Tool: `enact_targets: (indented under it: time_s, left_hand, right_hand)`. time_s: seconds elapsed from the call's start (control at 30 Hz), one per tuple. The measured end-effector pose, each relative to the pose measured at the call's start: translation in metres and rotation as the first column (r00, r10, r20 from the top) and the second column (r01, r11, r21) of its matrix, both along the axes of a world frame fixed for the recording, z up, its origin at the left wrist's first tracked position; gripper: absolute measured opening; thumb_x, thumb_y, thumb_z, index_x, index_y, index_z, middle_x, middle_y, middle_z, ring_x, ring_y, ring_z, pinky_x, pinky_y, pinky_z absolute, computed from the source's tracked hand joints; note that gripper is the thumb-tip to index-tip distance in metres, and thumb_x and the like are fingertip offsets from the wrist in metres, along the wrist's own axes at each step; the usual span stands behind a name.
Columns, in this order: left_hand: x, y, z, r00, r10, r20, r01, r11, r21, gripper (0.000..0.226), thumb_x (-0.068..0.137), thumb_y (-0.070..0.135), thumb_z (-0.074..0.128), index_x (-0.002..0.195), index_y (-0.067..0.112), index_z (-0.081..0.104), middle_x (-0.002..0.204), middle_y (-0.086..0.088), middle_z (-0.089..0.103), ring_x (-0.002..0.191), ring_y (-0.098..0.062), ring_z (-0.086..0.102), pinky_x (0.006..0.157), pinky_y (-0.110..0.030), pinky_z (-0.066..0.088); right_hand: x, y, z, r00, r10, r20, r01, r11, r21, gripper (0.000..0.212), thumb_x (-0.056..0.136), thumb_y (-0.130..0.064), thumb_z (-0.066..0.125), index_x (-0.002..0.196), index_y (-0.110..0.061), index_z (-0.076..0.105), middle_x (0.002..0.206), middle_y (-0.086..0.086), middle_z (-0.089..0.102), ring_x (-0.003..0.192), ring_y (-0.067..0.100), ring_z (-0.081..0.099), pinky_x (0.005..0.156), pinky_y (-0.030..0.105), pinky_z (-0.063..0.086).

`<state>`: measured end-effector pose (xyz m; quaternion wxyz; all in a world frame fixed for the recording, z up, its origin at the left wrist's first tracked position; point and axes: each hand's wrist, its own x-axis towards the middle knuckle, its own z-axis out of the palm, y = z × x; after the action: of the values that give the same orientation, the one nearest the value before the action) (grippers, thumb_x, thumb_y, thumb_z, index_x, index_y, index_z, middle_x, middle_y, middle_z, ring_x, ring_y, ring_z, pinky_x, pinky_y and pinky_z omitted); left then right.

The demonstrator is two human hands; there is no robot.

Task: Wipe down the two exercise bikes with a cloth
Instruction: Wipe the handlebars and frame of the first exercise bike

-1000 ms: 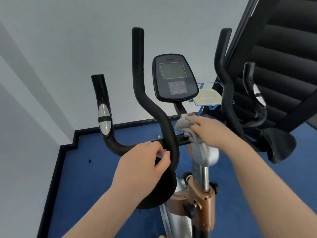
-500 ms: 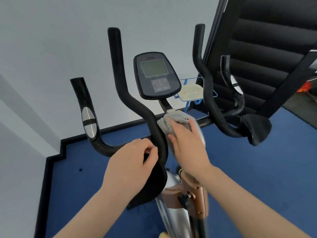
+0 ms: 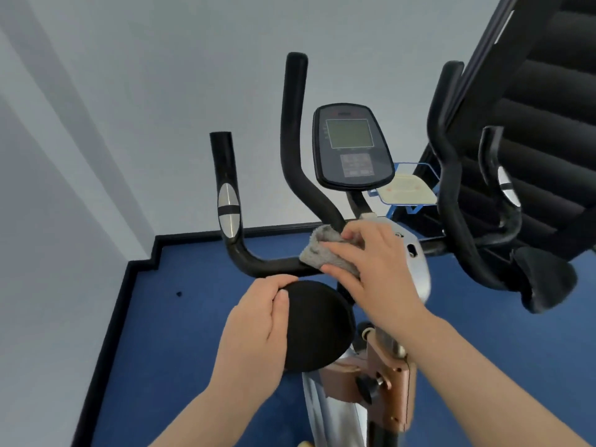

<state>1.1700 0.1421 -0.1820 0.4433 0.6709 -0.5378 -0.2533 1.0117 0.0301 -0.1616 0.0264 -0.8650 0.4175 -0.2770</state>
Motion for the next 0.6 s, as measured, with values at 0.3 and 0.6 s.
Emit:
enact_targets:
  time_s: [0.3,0.6]
  left_hand:
    - [0.025,-0.016,0.012,0.971,0.127,-0.202,-0.144,0.987,-0.071,0.026,0.097,0.021,0.053,0.092,0.043,0.066,0.093,0.017,0.067,0.086,-0.009,0.063,0.077,-0.021,0.045]
    - [0.035,-0.01,0.001,0.952,0.251,-0.177,-0.263,0.963,-0.049,0.027,0.095,0.015,0.057,0.087,0.039,0.067,0.089,0.017,0.067,0.081,-0.01,0.063,0.066,-0.007,0.043]
  right_hand:
    - [0.03,-0.021,0.033,0.967,0.149,-0.206,-0.098,0.966,0.239,0.029,0.09,-0.047,0.056,0.113,-0.033,0.066,0.095,-0.01,0.059,0.092,0.012,0.057,0.075,0.033,0.046]
    - [0.058,-0.016,0.035,0.966,0.252,-0.057,-0.198,0.863,0.464,0.027,0.087,-0.04,0.064,0.111,-0.028,0.067,0.106,-0.012,0.066,0.1,0.009,0.057,0.085,0.028,0.044]
